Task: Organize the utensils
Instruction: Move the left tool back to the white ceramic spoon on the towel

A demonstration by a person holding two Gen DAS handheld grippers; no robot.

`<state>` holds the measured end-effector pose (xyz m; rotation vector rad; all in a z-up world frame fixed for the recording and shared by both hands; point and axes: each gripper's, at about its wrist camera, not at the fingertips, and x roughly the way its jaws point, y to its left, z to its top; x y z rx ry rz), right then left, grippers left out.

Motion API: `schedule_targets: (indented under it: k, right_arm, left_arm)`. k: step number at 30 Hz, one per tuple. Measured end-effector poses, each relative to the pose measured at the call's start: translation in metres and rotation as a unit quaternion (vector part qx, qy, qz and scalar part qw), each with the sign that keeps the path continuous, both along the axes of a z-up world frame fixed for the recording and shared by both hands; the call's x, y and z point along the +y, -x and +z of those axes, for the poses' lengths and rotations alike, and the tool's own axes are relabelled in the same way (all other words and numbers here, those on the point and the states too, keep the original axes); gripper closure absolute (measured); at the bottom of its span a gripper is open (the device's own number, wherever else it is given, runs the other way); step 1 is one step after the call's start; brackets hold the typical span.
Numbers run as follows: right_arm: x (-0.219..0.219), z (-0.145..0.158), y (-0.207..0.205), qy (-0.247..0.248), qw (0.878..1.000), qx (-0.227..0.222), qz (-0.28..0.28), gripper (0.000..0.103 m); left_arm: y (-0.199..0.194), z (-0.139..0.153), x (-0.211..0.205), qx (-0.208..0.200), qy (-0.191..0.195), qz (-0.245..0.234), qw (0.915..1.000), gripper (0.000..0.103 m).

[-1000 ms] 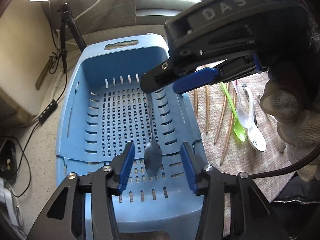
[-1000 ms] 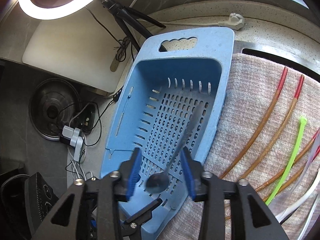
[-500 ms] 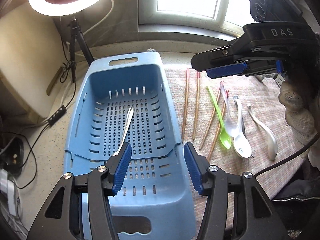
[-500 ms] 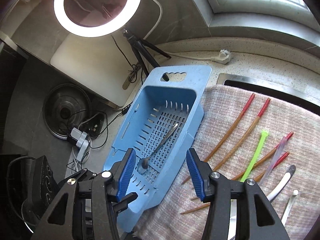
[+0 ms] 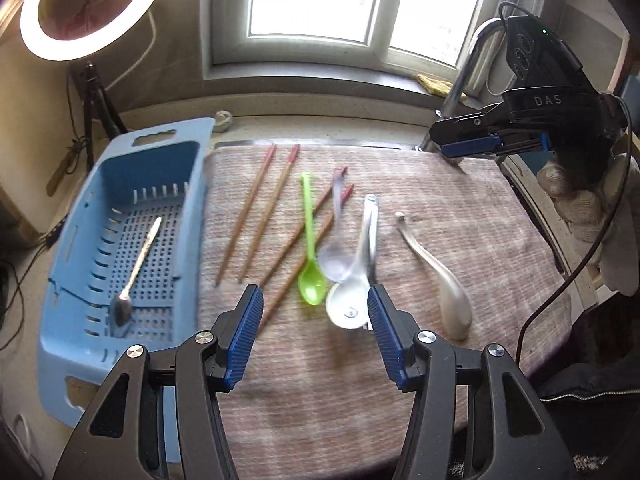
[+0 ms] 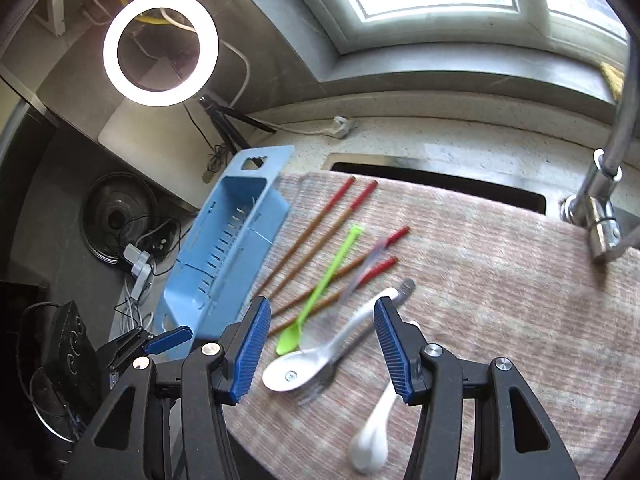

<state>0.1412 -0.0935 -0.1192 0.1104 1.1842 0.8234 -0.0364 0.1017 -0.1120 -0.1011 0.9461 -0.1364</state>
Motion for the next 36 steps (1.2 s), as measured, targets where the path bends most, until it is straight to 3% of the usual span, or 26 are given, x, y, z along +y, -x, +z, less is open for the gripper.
schedule_targets:
  k: [10,17,27,36]
  right_arm:
    - [-0.029,-0.059,0.002,0.011,0.996,0.092,0.017,0.053]
    - [-0.022,-0.079,0.011,0.028,0.993,0.11,0.041,0.053]
    - [-0.016,-0.095,0.014,0.042,0.99,0.129,0.051,0.053]
    - [-0.009,-0.109,0.012,0.049,0.986,0.153,0.055,0.063]
  left_arm:
    - [0.011,-0.038,-0.086,0.031,0.041,-0.016,0.9985,0.049]
    - [0.008,-0.055,-0.127,0.036,0.067,-0.021,0.9969,0.049]
    - [-0.002,-0.076,-0.135,0.045,0.063,0.004,0.997,0.049]
    - [-0.002,-0.085,-0.146,0.034,0.033,0.005,0.9989,0.049]
